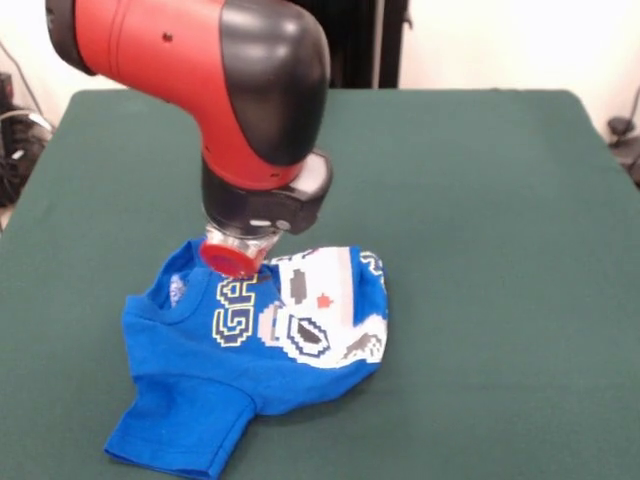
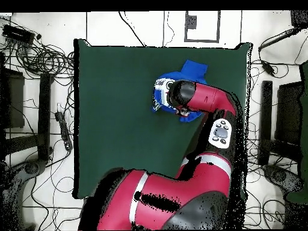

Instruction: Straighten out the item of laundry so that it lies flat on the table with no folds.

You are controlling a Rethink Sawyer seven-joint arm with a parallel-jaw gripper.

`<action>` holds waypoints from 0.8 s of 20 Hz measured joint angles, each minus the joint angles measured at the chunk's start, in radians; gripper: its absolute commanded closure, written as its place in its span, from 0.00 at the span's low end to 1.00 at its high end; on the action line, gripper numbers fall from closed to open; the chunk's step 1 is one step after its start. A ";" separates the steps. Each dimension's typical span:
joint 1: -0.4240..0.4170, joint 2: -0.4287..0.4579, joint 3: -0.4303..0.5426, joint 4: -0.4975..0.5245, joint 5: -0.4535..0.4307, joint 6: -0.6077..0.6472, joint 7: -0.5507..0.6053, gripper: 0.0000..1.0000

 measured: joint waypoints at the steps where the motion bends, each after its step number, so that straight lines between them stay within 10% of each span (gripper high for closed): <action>1: -0.005 -0.007 0.000 0.012 0.000 -0.017 0.000 1.00; 16: -0.068 -0.139 0.000 0.281 -0.024 -0.203 0.000 1.00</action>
